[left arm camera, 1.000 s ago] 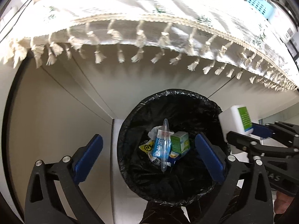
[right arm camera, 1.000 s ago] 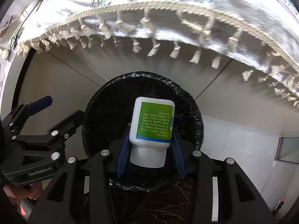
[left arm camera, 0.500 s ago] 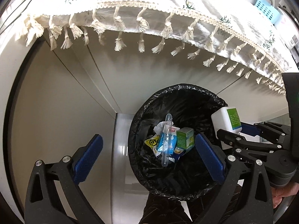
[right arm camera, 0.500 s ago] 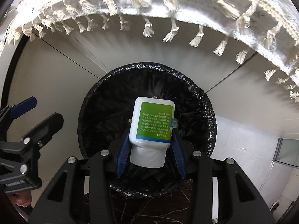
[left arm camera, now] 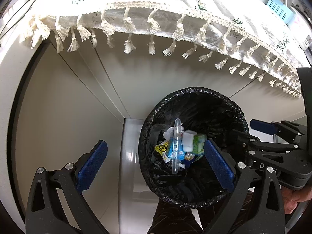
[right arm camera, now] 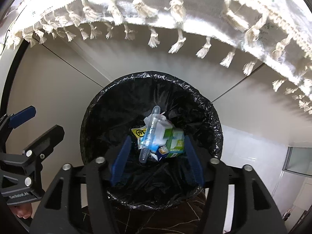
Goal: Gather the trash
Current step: 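Move both open tools up from the bin back over the table, then grasp the purple packet with the right tool while the left tool grasps the bubble wrap, then lift the bubble wrap and purple packet and carry them down toward the bin, then open the left tool to drop the bubble wrap while the right tool releases the packet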
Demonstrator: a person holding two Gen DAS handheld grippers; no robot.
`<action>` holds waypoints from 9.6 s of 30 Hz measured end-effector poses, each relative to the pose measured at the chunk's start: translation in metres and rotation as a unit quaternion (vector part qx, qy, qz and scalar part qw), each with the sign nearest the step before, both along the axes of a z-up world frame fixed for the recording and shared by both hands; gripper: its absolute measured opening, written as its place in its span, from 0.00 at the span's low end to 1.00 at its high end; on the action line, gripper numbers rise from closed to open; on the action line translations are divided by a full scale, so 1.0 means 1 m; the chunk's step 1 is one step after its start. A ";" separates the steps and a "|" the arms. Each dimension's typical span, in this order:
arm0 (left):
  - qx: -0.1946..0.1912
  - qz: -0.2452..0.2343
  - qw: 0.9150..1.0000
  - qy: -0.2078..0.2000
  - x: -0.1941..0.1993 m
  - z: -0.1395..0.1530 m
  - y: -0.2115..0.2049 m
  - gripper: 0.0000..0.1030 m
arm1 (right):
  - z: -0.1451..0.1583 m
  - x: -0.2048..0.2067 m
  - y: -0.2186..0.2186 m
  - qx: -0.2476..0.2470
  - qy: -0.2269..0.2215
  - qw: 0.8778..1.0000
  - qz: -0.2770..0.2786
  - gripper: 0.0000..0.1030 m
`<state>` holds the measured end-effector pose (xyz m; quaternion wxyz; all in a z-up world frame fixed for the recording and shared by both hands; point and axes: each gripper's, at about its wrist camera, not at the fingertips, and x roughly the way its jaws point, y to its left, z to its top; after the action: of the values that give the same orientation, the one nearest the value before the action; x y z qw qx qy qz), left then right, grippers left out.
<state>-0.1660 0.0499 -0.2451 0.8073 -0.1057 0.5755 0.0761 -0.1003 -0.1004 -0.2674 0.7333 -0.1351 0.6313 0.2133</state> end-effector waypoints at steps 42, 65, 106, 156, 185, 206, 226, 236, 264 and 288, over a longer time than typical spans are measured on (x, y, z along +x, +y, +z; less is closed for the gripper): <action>0.005 -0.019 0.995 -0.098 0.071 0.179 -0.022 0.94 | 0.211 0.062 -0.098 0.021 -0.165 0.982 -0.089 0.92; 0.009 -0.016 0.997 -0.073 0.230 0.179 -0.026 0.94 | 0.218 0.185 -0.149 -0.004 -0.161 0.982 -0.101 0.92; 0.042 -0.009 0.997 0.061 0.376 0.122 -0.055 0.46 | 0.147 0.226 -0.122 -0.028 0.004 0.998 -0.052 0.18; -0.074 -0.033 0.996 -0.031 0.209 0.187 -0.030 0.06 | 0.217 0.185 -0.090 0.030 -0.065 0.995 -0.070 0.15; -0.074 -0.087 0.993 -0.026 0.083 0.181 -0.032 0.06 | 0.220 0.088 -0.061 0.048 -0.073 0.994 -0.059 0.15; -0.078 -0.081 0.994 0.006 0.018 0.140 -0.022 0.06 | 0.172 0.031 -0.052 0.034 -0.040 0.998 -0.037 0.15; -0.052 -0.032 0.997 0.055 0.003 0.062 -0.021 0.06 | 0.089 0.020 -0.038 0.022 -0.002 0.999 -0.026 0.15; -0.042 -0.027 0.994 0.095 -0.002 0.005 -0.025 0.06 | 0.056 0.023 -0.042 0.021 0.017 0.999 -0.030 0.15; -0.017 -0.062 0.994 0.084 0.009 -0.036 -0.055 0.49 | 0.034 0.004 -0.048 0.000 0.037 0.998 -0.059 0.15; -0.013 0.033 0.999 0.030 -0.019 0.024 0.012 0.94 | -0.023 0.002 0.021 0.002 0.049 0.999 -0.015 0.16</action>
<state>-0.1853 0.0624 -0.2210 0.7851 -0.1326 0.5970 0.0980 -0.0980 -0.0790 -0.2907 0.7048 -0.1140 0.6679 0.2101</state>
